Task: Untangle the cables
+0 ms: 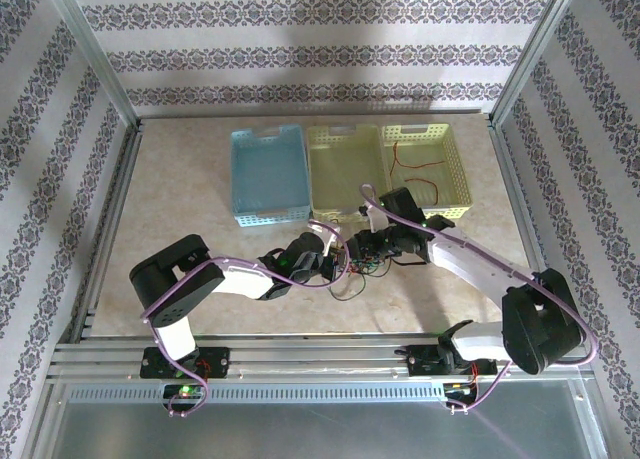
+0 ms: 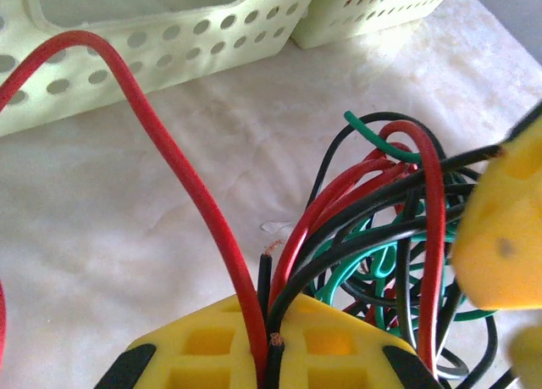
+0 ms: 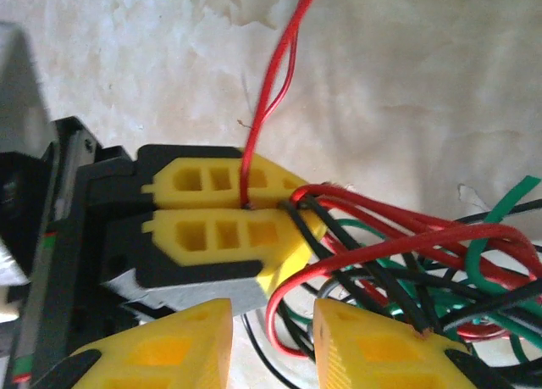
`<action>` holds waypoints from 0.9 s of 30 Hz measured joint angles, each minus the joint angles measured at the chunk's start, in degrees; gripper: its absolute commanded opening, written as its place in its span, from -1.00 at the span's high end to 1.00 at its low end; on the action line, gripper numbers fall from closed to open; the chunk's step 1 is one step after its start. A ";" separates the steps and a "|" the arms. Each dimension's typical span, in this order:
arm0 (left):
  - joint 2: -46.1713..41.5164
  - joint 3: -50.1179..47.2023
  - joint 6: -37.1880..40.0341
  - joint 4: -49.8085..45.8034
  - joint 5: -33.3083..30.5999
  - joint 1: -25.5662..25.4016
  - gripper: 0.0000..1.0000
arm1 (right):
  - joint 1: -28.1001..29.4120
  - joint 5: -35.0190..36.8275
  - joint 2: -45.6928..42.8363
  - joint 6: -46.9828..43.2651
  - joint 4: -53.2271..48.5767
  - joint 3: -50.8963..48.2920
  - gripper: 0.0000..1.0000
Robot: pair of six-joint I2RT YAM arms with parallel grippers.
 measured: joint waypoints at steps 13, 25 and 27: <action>-0.46 -1.03 0.20 1.75 0.66 0.00 1.00 | -2.05 -2.78 4.07 2.86 6.43 0.04 0.41; -0.46 -1.44 0.17 3.28 0.17 0.00 1.00 | -3.26 -3.74 3.39 5.07 7.82 -0.39 0.99; -0.46 -1.44 0.15 3.43 0.15 0.00 1.00 | -3.65 -3.78 2.08 5.31 8.15 -0.94 1.00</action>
